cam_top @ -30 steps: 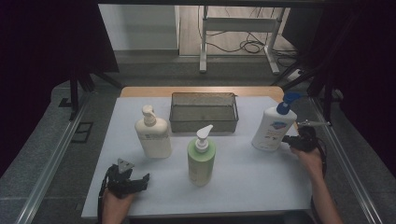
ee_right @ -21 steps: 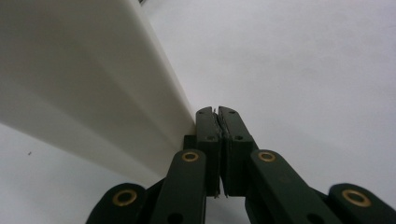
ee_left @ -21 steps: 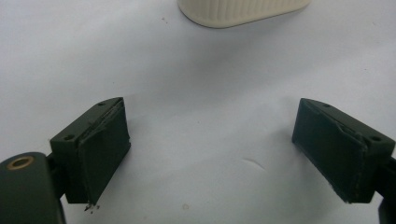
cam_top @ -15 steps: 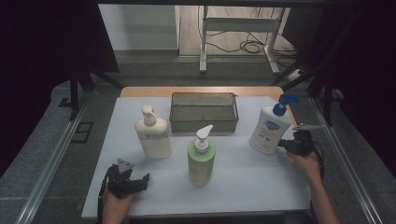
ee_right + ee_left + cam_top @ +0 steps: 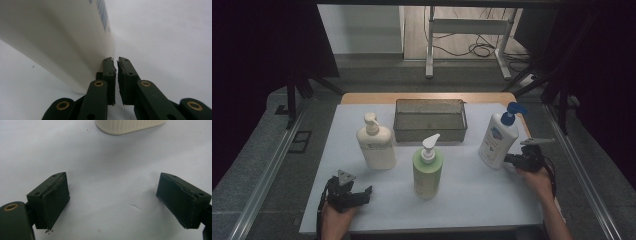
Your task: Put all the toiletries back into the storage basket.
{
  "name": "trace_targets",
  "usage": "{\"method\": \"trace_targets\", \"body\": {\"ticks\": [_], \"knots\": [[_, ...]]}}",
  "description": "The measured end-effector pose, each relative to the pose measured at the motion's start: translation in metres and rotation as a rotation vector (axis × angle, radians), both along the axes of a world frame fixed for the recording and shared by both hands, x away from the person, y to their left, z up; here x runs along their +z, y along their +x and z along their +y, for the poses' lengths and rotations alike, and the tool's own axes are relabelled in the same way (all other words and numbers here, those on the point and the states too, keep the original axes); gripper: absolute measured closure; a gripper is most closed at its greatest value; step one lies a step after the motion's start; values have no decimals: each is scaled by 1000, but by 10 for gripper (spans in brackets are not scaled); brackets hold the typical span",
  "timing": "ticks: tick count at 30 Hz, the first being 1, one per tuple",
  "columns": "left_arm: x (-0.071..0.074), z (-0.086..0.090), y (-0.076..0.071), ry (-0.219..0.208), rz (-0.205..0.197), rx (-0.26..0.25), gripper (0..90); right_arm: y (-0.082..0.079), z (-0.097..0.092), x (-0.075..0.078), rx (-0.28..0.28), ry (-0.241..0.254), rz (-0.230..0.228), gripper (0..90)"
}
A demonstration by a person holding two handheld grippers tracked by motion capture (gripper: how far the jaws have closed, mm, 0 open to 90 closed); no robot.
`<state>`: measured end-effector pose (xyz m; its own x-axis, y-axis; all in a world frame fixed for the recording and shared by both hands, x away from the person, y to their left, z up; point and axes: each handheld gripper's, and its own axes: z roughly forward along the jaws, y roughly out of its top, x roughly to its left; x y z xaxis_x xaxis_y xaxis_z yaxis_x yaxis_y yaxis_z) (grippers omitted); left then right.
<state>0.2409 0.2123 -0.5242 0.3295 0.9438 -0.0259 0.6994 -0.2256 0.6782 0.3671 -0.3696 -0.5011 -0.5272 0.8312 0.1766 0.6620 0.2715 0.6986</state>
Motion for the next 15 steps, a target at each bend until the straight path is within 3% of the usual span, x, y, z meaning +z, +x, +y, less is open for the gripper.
{"method": "trace_targets", "body": {"ticks": [6,15], "knots": [[0,0,0,0,0,0,106,-5,-1,4,-5,-9,-16,789],[0,0,0,0,-1,0,106,-26,-10,14,-32,3,-40,597]]}}
